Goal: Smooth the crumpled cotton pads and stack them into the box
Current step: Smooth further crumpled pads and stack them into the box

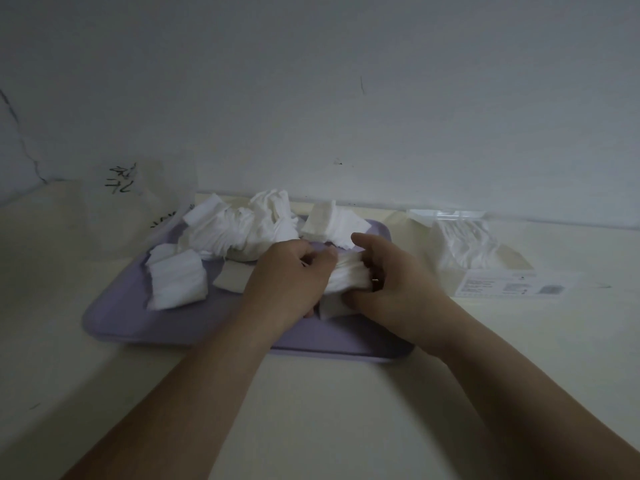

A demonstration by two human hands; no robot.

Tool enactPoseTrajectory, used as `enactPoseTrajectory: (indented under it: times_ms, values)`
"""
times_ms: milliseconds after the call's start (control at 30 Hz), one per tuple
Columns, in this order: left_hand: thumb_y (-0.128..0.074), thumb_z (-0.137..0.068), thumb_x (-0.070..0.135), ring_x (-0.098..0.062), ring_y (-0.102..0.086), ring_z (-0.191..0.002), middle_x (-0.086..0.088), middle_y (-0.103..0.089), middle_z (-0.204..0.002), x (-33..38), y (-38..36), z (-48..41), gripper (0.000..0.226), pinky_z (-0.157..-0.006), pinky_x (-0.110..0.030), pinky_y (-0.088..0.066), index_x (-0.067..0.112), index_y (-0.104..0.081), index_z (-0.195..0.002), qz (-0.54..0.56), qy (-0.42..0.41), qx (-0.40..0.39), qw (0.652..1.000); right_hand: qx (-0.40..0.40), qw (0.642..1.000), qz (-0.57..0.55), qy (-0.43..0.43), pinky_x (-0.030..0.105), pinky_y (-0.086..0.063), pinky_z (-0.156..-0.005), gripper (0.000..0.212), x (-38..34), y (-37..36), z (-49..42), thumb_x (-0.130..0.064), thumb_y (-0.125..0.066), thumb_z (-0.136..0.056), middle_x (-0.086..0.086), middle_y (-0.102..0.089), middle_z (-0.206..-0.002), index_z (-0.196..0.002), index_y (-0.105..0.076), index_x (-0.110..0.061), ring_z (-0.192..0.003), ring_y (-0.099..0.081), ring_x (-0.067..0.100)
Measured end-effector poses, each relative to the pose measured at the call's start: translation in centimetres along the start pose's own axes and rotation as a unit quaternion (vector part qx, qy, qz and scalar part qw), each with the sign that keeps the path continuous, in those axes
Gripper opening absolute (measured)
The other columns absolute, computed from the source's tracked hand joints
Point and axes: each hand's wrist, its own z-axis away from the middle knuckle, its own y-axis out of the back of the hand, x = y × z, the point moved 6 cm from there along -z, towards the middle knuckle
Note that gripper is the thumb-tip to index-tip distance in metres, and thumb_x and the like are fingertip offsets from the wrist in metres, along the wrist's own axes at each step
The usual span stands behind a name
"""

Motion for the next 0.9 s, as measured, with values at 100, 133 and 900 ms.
enactPoseTrajectory:
  times_ms: [100, 133, 900]
  values:
    - [-0.056, -0.101, 0.047, -0.016, -0.057, -0.036, 0.004, -0.059, -0.045, 0.1, 0.1, 0.0, 0.041, -0.041, -0.02, -0.038, 0.016, -0.067, -0.077, -0.004, -0.011, -0.007, 1.0, -0.002, 1.0, 0.015, -0.006, 0.025, -0.052, -0.103, 0.072, 0.1, 0.3, 0.0, -0.012, -0.081, -0.08, -0.019, -0.065, -0.113, -0.147, -0.055, -0.022, -0.108, -0.067, 0.006]
    - [-0.054, -0.101, 0.05, -0.016, -0.058, -0.038, 0.001, -0.06, -0.046, 0.1, 0.1, 0.0, 0.043, -0.042, -0.02, -0.038, 0.016, -0.068, -0.079, 0.007, -0.006, -0.011, 1.0, 0.004, 1.0, 0.003, -0.011, 0.029, -0.053, -0.104, 0.07, 0.3, 0.4, 0.0, -0.014, -0.082, -0.079, -0.017, -0.068, -0.114, -0.144, -0.057, -0.023, -0.108, -0.068, 0.006]
    - [-0.071, -0.096, 0.018, -0.008, -0.068, -0.08, 0.004, -0.077, -0.091, 5.5, -1.8, -0.6, 0.01, -0.071, -0.027, -0.056, 0.019, -0.075, -0.105, 0.173, -0.048, -0.109, 0.978, -0.005, 0.937, -0.341, -0.079, 0.054, -0.054, -0.106, 0.034, 0.0, 6.5, 0.3, -0.022, -0.078, -0.091, 0.021, -0.076, -0.116, -0.113, -0.075, 0.003, -0.115, -0.072, 0.035]
